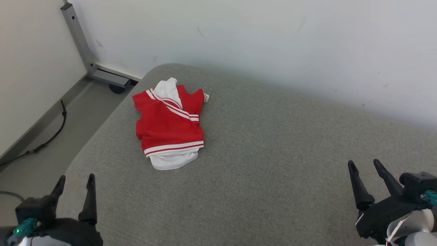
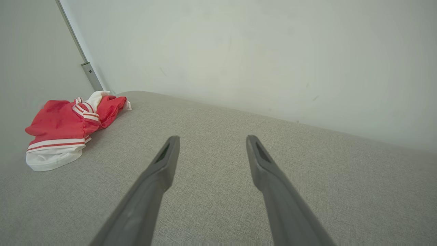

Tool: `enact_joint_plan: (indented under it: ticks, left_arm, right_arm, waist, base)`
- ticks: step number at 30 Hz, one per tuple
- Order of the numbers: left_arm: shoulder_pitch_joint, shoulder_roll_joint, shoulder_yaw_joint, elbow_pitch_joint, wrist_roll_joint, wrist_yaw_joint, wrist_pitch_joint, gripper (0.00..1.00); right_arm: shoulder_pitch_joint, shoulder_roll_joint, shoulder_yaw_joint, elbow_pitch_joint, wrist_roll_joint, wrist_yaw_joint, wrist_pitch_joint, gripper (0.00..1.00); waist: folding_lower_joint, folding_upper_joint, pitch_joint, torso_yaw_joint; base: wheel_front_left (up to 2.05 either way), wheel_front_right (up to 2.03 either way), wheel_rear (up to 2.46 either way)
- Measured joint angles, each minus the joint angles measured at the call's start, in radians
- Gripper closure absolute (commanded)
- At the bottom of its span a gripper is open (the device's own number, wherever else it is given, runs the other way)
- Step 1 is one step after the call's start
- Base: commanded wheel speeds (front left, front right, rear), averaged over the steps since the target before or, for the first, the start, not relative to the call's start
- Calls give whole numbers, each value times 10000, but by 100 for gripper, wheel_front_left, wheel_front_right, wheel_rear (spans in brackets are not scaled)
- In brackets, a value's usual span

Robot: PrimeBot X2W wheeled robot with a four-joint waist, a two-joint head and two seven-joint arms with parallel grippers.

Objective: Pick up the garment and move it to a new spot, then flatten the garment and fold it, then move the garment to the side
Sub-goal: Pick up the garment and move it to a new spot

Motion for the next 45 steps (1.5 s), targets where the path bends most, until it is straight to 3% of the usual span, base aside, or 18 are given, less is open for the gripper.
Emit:
enact_joint_plan:
  ticks: [7, 14, 24, 34, 40, 45]
  left_arm:
    - [-2148, -46, -240, 522, -514, -995, 362, 0]
    - [-5032, -364, -324, 2575, -1714, -2090, 1329, 0]
    - [-7884, 228, -336, 5520, -2111, -2318, 2819, 0]
    - [-8841, 1039, -671, 7630, -2184, -2374, 3996, 0]
    - [-9129, 945, -844, 8299, -2527, -2376, 4389, 0]
    - [-9149, 897, -1532, 8943, -2545, -2378, 5108, 0]
  right_arm:
    - [-246, -92, 59, -138, -75, 0, 244, 0]
    - [-1039, -167, 391, -134, -278, 71, 652, 0]
    - [-1860, -462, 621, -602, -725, 59, 1407, 0]
    - [-2569, -581, 637, -1095, -905, -19, 1927, 0]
    - [-2621, -633, 539, -1174, -966, -63, 2107, 0]
    - [-2796, -711, 454, -1273, -978, -104, 2197, 0]
  waist:
    - [0, 0, 261, -137]
    - [1, 0, 699, -487]
    - [1, 1, 1538, -1384]
    - [2, 0, 2563, -2271]
    - [2, 1, 3143, -2741]
    - [1, 2, 3544, -3021]
  base:
    - [0, 0, 0]
    - [0, 0, 0]
    - [0, 0, 0]
    - [0, 0, 0]
    - [0, 0, 0]
    - [0, 0, 0]
